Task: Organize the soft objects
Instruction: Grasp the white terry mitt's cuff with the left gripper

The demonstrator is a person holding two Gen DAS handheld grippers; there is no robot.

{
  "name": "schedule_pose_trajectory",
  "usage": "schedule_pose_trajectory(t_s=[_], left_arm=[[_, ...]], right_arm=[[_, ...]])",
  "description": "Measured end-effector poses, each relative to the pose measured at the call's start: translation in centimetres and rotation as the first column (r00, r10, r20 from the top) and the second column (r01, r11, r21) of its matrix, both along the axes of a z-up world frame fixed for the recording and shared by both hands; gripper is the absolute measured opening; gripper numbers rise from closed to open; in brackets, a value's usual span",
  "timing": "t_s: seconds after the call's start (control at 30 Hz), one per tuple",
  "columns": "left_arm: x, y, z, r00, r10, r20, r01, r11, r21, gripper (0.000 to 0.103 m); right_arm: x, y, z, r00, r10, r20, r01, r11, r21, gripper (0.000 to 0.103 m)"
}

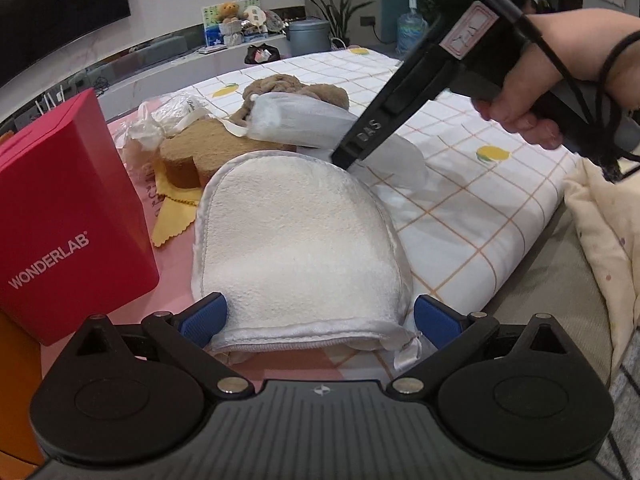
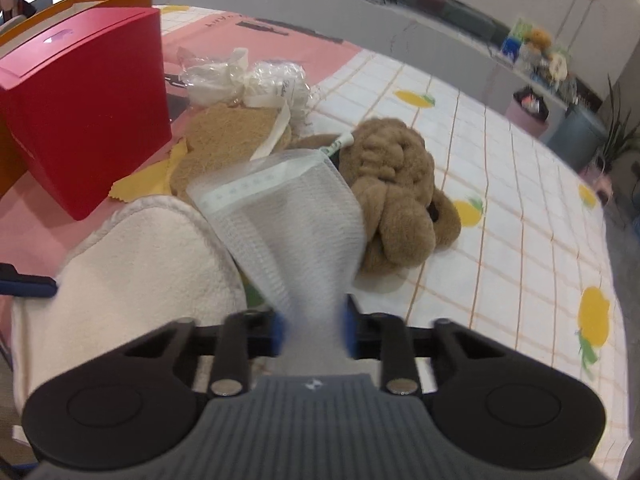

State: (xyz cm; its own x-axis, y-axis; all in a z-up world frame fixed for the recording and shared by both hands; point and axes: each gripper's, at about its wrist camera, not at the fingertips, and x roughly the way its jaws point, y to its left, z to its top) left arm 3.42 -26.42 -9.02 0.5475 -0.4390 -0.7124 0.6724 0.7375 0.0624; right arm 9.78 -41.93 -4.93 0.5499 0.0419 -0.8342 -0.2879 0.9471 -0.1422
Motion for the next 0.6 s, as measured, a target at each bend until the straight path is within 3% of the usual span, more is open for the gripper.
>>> schedule_pose_trajectory(t_s=[0.1, 0.2, 0.33, 0.4, 0.47, 0.5, 0.6], left_arm=[[0.2, 0.2, 0.0, 1.0, 0.008, -0.003, -0.009, 1.0, -0.016, 0.103], [0.2, 0.2, 0.2, 1.0, 0.021, -0.013, -0.021, 0.999, -0.026, 0.103], [0.3, 0.7, 0.4, 0.998, 0.06, -0.001, -0.06, 0.997, -0.042, 0.084], [0.2, 0.9, 0.5, 0.997, 0.078, 0.014, -0.078, 0.996, -0.045, 0.07], [0.1, 1.2, 0.6, 0.994, 0.102, 0.033, -0.1, 0.994, -0.042, 0.047], [0.1, 1.3, 0.6, 0.993, 0.105, 0.047, -0.103, 0.994, -0.033, 0.04], [-0.2, 1.4, 0.7, 0.993, 0.091, 0.07, -0.091, 0.996, -0.007, 0.03]], right_arm=[[0.1, -0.8, 0.2, 0.998, -0.049, -0.026, 0.05, 0.998, 0.044, 0.007], [0.0, -1.6, 0.8, 0.994, -0.099, -0.034, 0.102, 0.991, 0.083, 0.006], [-0.5, -2.6, 1.9, 0.985, -0.173, -0.02, 0.174, 0.977, 0.124, 0.006], [-0.8, -2.9, 2.4, 0.982, -0.191, -0.005, 0.189, 0.972, 0.142, 0.006], [-1.0, -3.2, 2.8, 0.977, -0.214, 0.003, 0.212, 0.966, 0.151, 0.006], [-1.1, -3.3, 3.0, 0.975, -0.221, 0.003, 0.217, 0.964, 0.154, 0.006], [-1.5, -3.6, 3.3, 0.968, -0.248, 0.019, 0.242, 0.957, 0.16, 0.006]])
